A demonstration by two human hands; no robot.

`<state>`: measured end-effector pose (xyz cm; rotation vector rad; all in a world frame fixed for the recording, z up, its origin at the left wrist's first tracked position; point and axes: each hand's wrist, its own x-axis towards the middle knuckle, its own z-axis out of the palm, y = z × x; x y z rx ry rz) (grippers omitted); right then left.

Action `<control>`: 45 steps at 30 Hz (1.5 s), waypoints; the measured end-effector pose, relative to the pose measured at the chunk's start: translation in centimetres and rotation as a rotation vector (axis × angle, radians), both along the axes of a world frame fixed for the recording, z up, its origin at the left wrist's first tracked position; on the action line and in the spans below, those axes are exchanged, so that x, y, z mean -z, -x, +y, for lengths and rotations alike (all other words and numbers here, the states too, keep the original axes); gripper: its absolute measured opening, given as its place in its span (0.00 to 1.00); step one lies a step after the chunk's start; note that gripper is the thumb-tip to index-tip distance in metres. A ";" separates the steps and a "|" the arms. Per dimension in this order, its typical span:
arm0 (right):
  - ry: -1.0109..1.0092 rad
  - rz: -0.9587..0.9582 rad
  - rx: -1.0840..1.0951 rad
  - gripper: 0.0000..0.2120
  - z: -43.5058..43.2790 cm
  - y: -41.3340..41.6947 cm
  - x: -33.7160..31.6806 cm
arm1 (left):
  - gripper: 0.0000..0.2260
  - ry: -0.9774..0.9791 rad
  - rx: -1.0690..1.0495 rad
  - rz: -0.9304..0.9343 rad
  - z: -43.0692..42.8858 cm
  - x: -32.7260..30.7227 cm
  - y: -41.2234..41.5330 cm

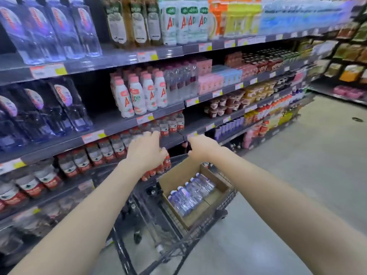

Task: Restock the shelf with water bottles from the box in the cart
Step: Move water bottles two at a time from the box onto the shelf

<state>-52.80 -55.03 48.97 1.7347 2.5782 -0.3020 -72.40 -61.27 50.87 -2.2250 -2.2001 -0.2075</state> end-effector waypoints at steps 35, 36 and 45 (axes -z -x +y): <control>0.697 -0.241 -0.180 0.18 27.3 -2.7 31.6 | 0.20 0.722 -0.615 -0.439 20.0 36.4 -6.1; 0.717 -0.258 -0.205 0.17 27.8 -2.0 32.7 | 0.21 0.733 -0.637 -0.457 20.2 37.3 -6.1; 0.862 -0.272 -0.202 0.12 30.8 2.1 44.8 | 0.22 0.815 -0.825 -0.588 22.9 46.9 -6.1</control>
